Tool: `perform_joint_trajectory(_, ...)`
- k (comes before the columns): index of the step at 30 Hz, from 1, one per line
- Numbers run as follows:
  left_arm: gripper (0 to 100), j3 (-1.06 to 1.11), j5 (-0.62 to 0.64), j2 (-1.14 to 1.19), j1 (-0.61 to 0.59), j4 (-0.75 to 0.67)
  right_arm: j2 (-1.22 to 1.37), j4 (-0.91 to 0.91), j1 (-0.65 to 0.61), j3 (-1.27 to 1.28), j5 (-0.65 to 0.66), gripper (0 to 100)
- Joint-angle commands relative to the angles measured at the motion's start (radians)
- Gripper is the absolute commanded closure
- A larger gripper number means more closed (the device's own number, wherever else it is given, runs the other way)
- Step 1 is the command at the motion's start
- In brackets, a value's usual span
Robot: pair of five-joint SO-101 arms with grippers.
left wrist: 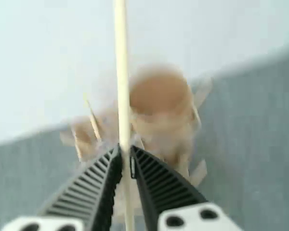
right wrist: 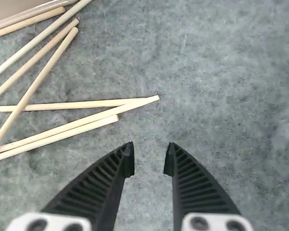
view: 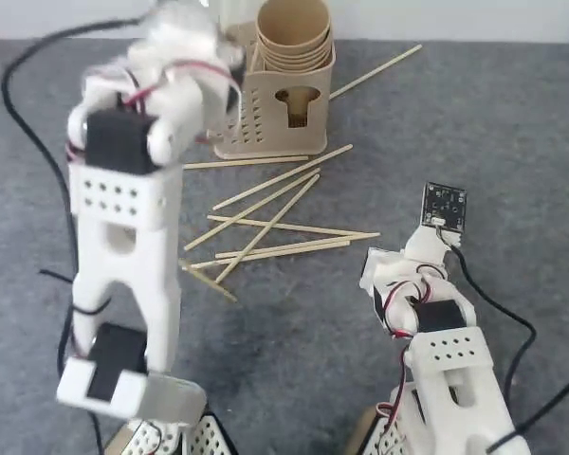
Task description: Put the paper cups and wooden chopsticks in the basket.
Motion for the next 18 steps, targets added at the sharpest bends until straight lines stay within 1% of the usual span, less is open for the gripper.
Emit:
perform_joint_trajectory(1, 99, -0.090, 0.052, 0.069, -0.031, -0.253, -0.016, -0.016, -0.010, -0.005, -0.012, 88.0)
perform_joint_trajectory(4, 99, -0.088, 0.057, 0.147, -0.032, -0.448, -0.016, -0.016, -0.010, -0.005, -0.012, 88.0)
perform_joint_trajectory(7, 99, -0.090, 0.051, 0.215, -0.032, -0.569, -0.016, -0.021, -0.010, 0.000, -0.011, 88.0)
perform_joint_trajectory(11, 99, -0.091, 0.049, 0.296, -0.032, -0.666, -0.021, -0.042, -0.013, 0.020, -0.009, 88.0)
perform_joint_trajectory(14, 99, -0.094, 0.048, 0.365, -0.035, -0.709, -0.019, -0.044, -0.013, 0.020, -0.009, 88.0)
perform_joint_trajectory(18, 99, -0.096, 0.048, 0.457, -0.077, -0.783, -0.019, -0.044, -0.013, 0.020, -0.009, 88.0)
